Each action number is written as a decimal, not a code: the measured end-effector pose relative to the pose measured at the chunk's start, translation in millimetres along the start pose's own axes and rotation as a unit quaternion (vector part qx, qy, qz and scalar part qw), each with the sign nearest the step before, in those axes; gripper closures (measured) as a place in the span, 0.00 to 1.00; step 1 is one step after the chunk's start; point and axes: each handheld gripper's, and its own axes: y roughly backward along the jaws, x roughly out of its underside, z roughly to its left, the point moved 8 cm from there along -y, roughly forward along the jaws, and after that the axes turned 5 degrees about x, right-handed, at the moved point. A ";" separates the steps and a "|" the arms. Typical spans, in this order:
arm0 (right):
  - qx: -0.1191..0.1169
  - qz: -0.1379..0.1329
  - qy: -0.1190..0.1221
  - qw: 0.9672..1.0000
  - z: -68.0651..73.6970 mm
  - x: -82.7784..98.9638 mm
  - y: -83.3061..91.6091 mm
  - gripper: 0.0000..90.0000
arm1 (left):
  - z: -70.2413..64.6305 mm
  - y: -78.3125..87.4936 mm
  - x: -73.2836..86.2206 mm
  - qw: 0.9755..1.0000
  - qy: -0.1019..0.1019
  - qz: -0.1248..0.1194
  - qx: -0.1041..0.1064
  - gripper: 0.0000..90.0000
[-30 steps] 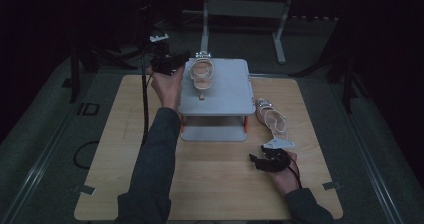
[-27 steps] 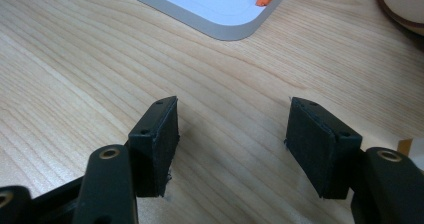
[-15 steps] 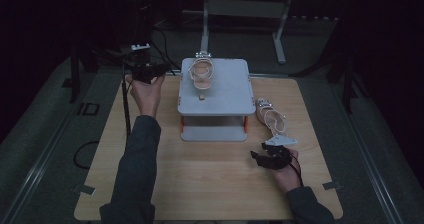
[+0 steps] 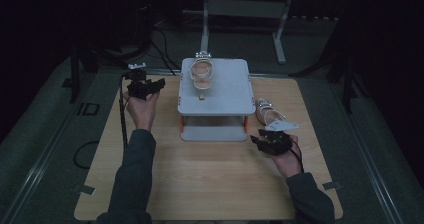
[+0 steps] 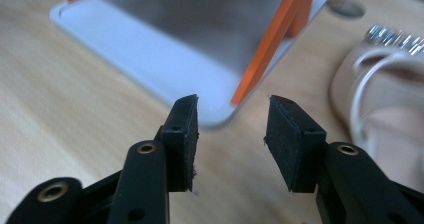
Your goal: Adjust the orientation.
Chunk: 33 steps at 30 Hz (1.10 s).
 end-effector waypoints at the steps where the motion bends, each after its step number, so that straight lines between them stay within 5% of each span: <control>1: 0.001 -0.003 -0.001 1.000 -2.4 -5.8 1.3 0.65 | 0.0 0.0 0.0 1.000 0.000 0.000 0.000 0.50; 9: 0.026 -0.014 -0.007 1.000 -24.8 -42.4 8.5 0.69 | 7.8 -10.2 30.6 1.000 -0.005 0.014 -0.005 0.50; 14: 0.052 -0.012 -0.028 0.998 -51.3 -60.7 6.9 0.68 | 12.5 -17.6 48.2 1.000 0.003 0.023 -0.005 0.50; 23: 0.096 0.025 -0.068 0.993 -96.2 -53.4 -2.7 0.59 | 19.7 -30.8 77.8 0.999 0.014 0.040 -0.012 0.50; 32: 0.108 0.064 -0.091 0.988 -114.4 -39.6 -10.6 0.59 | 18.9 -38.7 92.8 0.999 0.011 0.053 -0.008 0.49; 33: 0.110 0.073 -0.096 0.987 -117.0 -35.9 -13.3 0.61 | 17.8 -42.0 98.7 0.998 -0.001 0.059 -0.009 0.49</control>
